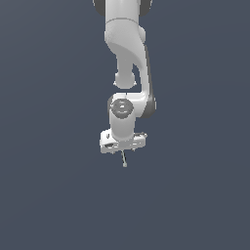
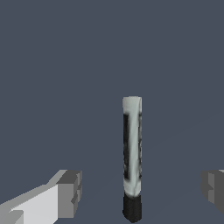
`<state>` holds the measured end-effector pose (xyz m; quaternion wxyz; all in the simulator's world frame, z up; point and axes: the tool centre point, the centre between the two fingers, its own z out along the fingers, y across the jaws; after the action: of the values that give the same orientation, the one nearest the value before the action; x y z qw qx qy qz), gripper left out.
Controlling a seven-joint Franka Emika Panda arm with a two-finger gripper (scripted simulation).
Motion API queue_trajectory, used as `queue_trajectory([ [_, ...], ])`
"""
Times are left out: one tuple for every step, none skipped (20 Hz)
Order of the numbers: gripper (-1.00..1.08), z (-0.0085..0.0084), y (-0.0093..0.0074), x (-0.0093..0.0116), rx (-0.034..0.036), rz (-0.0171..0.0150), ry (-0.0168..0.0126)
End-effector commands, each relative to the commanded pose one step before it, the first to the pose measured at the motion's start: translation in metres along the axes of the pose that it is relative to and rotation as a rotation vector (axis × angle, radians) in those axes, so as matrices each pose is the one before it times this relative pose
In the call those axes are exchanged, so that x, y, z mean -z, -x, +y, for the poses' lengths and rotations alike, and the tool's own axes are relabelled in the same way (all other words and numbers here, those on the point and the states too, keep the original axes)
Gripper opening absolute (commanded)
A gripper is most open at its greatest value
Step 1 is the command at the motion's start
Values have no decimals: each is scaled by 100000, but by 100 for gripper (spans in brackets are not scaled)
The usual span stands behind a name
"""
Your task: Pick up the object and move it to a goal position.
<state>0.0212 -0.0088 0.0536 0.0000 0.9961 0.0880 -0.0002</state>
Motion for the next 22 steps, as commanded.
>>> queue_trajectory([
  [100, 4, 60, -948, 42, -99, -20],
  [100, -18, 9, -495, 62, 30, 5],
  [100, -4, 13, -563, 44, 21, 3],
  [100, -5, 11, -550, 44, 21, 3],
  [100, 20, 10, -487, 0, 0, 0],
  [100, -20, -4, -392, 62, 31, 5],
  [100, 16, -7, -336, 0, 0, 0],
  [100, 15, -16, -261, 0, 0, 0],
  [100, -14, -30, -172, 43, 24, 4],
  [100, 11, -32, -117, 0, 0, 0],
  [100, 8, -31, -56, 0, 0, 0],
  [100, 3, -13, -14, 0, 0, 0],
  [-100, 0, 0, 0, 0, 0, 0],
  [-100, 0, 0, 0, 0, 0, 0],
  [-100, 0, 0, 0, 0, 0, 0],
  [-100, 0, 0, 0, 0, 0, 0],
  [-100, 0, 0, 0, 0, 0, 0],
  [-100, 0, 0, 0, 0, 0, 0],
  [-100, 0, 0, 0, 0, 0, 0],
  [-100, 0, 0, 0, 0, 0, 0],
  [-100, 0, 0, 0, 0, 0, 0],
  [-100, 0, 0, 0, 0, 0, 0],
])
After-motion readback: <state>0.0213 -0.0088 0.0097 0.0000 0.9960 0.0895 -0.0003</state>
